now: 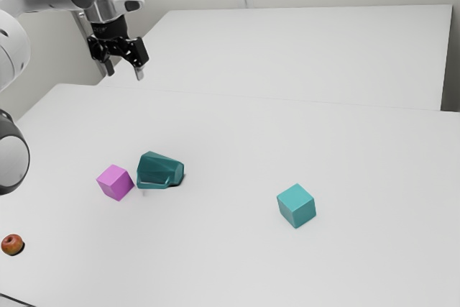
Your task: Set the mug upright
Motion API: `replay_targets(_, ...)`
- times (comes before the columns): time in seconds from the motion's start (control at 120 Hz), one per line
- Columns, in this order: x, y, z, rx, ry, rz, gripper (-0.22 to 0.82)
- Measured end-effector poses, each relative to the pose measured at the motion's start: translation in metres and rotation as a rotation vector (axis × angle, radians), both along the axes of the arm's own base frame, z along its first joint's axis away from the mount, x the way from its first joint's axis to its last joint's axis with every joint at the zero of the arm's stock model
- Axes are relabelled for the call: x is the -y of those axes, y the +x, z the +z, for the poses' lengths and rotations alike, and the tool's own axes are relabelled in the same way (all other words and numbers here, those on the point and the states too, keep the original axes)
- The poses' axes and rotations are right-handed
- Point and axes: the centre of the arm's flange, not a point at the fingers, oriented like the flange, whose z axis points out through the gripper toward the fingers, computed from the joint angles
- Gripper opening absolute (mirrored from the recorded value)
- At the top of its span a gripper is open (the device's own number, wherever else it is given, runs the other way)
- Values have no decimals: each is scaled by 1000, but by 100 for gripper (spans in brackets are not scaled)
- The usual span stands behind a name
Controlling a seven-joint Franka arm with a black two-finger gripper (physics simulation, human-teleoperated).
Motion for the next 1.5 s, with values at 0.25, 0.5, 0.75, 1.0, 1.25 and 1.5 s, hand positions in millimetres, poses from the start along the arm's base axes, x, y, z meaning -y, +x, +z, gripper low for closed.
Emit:
replay_targets(0.25, -4, -8, -2, -6, -10, 20, 60)
replay_targets(0.5, -4, -30, -64, -51, -81, 35, 60)
replay_targets(0.75, -12, -60, -132, -30, -136, 50, 60)
replay_targets(1.0, -28, -72, -171, 56, -189, 64, 60)
replay_targets(1.25, -45, -66, -197, 131, -244, 67, 60)
replay_targets(1.5, -47, -67, -220, 165, -327, 71, 60)
